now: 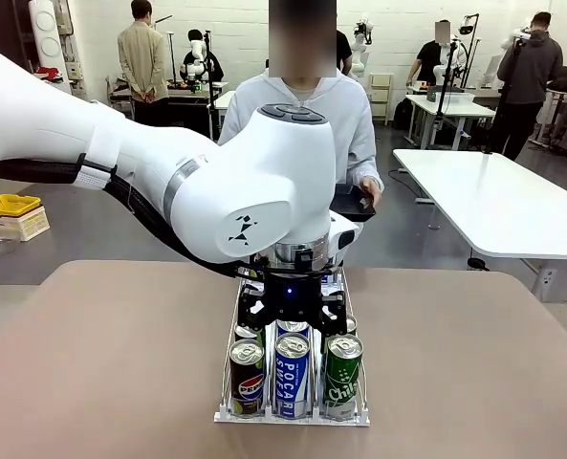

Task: Retrieve and hand over the desired beverage to the person.
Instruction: Pick up a can of the same type that the person held from the Automatic Can Dispenser.

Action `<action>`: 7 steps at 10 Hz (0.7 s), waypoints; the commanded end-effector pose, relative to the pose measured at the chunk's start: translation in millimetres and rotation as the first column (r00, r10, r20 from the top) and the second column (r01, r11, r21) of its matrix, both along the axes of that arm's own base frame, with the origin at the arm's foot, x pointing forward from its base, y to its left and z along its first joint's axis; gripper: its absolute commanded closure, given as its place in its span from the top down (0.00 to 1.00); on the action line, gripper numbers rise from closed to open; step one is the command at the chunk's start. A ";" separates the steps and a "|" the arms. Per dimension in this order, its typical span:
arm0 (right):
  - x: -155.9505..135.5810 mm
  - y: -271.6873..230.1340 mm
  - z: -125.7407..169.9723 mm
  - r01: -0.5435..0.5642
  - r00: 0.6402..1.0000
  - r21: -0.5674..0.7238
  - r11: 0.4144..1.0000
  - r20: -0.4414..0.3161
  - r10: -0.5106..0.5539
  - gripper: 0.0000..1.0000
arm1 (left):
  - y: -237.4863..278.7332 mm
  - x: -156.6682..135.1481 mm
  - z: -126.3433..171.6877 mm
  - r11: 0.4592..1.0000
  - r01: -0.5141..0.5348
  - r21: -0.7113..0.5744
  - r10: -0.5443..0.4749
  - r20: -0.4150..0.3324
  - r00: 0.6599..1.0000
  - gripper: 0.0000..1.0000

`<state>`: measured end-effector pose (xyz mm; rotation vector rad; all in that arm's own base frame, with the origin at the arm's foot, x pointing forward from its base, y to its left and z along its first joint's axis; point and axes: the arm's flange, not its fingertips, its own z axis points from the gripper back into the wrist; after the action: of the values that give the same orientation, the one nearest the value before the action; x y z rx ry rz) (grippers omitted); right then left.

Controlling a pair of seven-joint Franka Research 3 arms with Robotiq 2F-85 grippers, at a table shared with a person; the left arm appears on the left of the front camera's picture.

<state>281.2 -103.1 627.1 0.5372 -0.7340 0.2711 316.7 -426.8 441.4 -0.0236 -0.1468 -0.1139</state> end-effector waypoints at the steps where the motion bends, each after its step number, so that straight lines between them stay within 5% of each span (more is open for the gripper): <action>1: 0.3 0.3 -1.3 -0.025 1.000 0.018 1.000 0.014 0.025 1.00 | 6.5 -0.2 -4.8 1.000 0.018 -0.023 -0.018 -0.009 1.000 1.00; 7: 0.3 0.3 -1.3 -0.025 1.000 0.018 1.000 0.014 0.025 1.00 | 6.9 3.5 -14.4 1.000 0.013 -0.025 -0.014 -0.029 0.999 1.00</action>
<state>281.2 -103.2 627.1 0.5372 -0.7340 0.2710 320.7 -424.6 429.6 -0.0168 -0.1255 -0.1075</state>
